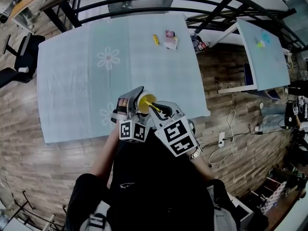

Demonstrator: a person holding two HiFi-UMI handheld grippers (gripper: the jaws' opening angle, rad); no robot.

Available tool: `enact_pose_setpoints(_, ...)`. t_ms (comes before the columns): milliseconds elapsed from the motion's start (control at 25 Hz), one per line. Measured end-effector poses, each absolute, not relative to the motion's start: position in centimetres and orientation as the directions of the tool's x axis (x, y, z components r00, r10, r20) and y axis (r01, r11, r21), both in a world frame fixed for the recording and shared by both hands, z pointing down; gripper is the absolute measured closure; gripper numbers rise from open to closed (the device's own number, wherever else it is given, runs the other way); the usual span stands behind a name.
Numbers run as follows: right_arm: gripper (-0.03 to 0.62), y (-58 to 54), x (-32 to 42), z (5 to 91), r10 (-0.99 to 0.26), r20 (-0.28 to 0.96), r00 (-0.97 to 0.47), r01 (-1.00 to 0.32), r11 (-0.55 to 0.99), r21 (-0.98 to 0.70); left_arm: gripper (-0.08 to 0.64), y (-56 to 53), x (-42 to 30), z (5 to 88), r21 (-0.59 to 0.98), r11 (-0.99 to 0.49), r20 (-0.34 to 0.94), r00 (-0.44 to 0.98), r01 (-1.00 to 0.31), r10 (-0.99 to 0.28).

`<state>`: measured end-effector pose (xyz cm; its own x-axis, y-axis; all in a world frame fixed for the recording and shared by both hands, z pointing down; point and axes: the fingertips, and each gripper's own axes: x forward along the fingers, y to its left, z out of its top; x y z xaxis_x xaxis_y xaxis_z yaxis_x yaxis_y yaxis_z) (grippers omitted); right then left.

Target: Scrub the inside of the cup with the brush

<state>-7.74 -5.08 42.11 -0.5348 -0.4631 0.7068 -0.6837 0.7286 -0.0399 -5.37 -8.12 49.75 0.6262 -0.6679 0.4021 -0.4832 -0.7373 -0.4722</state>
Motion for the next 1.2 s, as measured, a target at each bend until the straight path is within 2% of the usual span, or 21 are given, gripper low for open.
enact_pose_setpoints(440, 0.554, -5.8, -5.5, 43.0, -0.486, 0.727, -0.485, -0.729, 0.684, -0.029, 0.13, -8.9, -6.1, 49.3, -0.47, -0.721, 0.386, 0.615, -0.51, -0.687)
enact_pose_setpoints(960, 0.554, -3.6, -7.5, 44.0, -0.393, 0.76, -0.517, -0.67, 0.738, -0.075, 0.13, -10.1, -7.7, 49.7, -0.468, -0.695, 0.396, 0.574, -0.546, -0.717)
enact_pose_setpoints(1200, 0.554, -3.2, -8.6, 43.2, -0.39, 0.74, -0.548, -0.65, 0.756, -0.083, 0.13, -9.2, -6.6, 50.1, -0.486, -0.713, 0.406, 0.592, -0.505, -0.696)
